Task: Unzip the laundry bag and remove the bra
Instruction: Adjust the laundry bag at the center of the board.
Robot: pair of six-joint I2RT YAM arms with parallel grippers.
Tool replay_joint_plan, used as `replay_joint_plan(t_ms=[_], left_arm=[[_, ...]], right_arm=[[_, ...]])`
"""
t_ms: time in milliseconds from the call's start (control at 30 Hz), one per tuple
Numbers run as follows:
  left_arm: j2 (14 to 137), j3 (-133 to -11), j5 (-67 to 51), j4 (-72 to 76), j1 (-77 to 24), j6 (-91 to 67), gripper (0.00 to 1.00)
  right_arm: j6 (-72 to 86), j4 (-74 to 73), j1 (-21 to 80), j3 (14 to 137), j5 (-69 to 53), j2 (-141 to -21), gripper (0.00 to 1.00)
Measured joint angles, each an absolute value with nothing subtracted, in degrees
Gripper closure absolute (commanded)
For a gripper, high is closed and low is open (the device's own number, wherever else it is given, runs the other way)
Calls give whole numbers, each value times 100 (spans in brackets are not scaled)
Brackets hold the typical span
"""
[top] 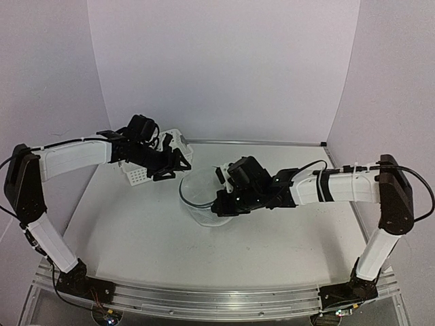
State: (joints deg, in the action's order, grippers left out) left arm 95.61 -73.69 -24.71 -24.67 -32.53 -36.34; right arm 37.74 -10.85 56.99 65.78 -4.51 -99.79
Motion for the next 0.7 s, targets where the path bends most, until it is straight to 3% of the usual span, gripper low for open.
replay_joint_plan(t_ms=[367, 700], left_arm=[[8534, -6501, -2521, -2471, -3251, -4222, 25], [8517, -5153, -3347, -1214, -3253, -5371, 25]], right_arm=[[3972, -1011, 5699, 7264, -819, -10578, 100], [4027, -1000, 5704, 7485, -1055, -10643, 100]])
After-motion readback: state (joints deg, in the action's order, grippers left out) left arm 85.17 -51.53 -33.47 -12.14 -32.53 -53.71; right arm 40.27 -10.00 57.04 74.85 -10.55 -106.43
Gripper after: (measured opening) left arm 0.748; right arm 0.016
